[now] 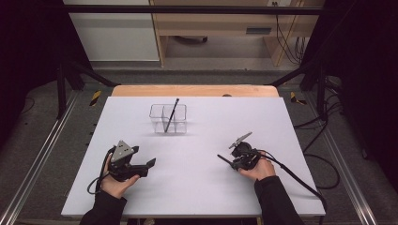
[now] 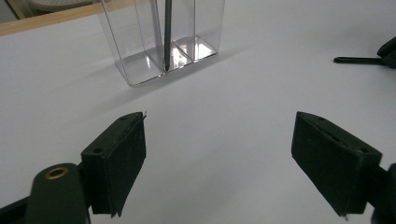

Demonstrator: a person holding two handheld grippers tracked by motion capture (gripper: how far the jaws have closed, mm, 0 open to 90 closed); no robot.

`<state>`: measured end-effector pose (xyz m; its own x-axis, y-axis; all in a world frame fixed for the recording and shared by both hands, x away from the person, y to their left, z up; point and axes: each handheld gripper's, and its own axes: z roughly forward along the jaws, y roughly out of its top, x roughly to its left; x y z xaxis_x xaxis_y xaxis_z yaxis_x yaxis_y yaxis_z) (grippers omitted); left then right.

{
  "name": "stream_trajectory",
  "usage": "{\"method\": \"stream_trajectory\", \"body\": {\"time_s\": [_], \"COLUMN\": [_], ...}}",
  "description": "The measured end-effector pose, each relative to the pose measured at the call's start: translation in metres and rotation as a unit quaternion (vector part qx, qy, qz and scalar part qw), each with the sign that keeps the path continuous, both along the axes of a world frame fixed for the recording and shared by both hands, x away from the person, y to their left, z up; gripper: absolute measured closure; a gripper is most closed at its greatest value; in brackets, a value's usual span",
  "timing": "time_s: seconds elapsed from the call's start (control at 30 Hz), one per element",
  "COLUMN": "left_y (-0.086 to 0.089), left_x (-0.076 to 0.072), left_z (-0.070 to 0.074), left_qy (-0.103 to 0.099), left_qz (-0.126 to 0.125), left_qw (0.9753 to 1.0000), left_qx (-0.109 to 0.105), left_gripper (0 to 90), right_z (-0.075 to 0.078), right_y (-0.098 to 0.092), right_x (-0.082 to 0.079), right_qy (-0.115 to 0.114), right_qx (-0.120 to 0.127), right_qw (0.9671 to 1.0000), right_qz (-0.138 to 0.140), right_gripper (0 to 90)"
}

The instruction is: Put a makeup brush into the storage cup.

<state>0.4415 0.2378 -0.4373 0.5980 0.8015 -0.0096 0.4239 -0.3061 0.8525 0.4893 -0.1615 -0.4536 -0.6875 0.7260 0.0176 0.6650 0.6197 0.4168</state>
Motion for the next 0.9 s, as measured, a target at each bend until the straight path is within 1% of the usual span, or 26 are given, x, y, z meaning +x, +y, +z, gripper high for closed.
{"method": "stream_trajectory", "body": {"time_s": [0.07, 0.13, 0.23, 0.47, 0.5, 0.6, 0.63, 0.7, 0.8, 0.83, 0.87, 0.9], "left_y": [0.0, 0.0, 0.0, -0.001, -0.001, -0.001, -0.001, 0.0, 0.0, 0.0, 0.0, 0.0], "left_x": [0.0, 0.0, 0.0, 0.0, 0.0, 0.0, 0.0, 0.0, 0.0, 0.0, 0.0, 0.0], "left_z": [0.0, 0.0, 0.0, 0.0, 0.0, 0.0, 0.0, 0.0, 0.001, 0.001, 0.001, 0.001], "left_qy": [0.0, 0.0, 0.0, 0.001, 0.001, 0.001, 0.001, 0.0, 0.001, 0.001, 0.001, 0.001], "left_qz": [0.0, -0.001, -0.002, -0.004, -0.004, -0.004, -0.005, -0.006, -0.007, -0.007, -0.007, -0.007], "left_qw": [1.0, 1.0, 1.0, 1.0, 1.0, 1.0, 1.0, 1.0, 1.0, 1.0, 1.0, 1.0], "left_qx": [0.001, 0.001, 0.002, 0.002, 0.002, 0.001, 0.002, 0.001, -0.001, -0.001, -0.002, -0.002], "left_gripper": [17.2, 17.2, 17.3, 17.4, 17.4, 17.4, 17.4, 17.4, 17.4, 17.4, 17.4, 17.4], "right_z": [0.0, 0.0, 0.0, 0.0, 0.0, 0.0, 0.001, 0.006, 0.013, 0.013, 0.018, 0.018], "right_y": [0.0, 0.0, 0.0, -0.001, -0.001, -0.001, -0.001, -0.002, -0.001, -0.001, 0.001, 0.001], "right_x": [0.0, 0.001, 0.001, 0.001, 0.001, 0.001, 0.001, 0.002, 0.003, 0.003, 0.004, 0.004], "right_qy": [-0.001, -0.001, -0.002, -0.002, -0.001, -0.004, -0.006, -0.005, -0.003, -0.003, 0.0, 0.0], "right_qx": [0.0, 0.0, -0.001, 0.001, 0.0, -0.002, -0.002, -0.004, -0.009, -0.009, -0.012, -0.012], "right_qw": [1.0, 1.0, 0.9999, 0.9999, 0.9999, 0.9999, 0.9999, 0.9999, 0.9998, 0.9998, 0.9998, 0.9998], "right_qz": [0.002, 0.002, 0.01, 0.011, 0.01, 0.01, 0.01, 0.011, 0.015, 0.015, 0.016, 0.016], "right_gripper": [81.1, 81.6, 83.6, 83.5, 82.5, 76.1, 75.5, 73.2, 72.4, 72.4, 72.0, 72.0]}}
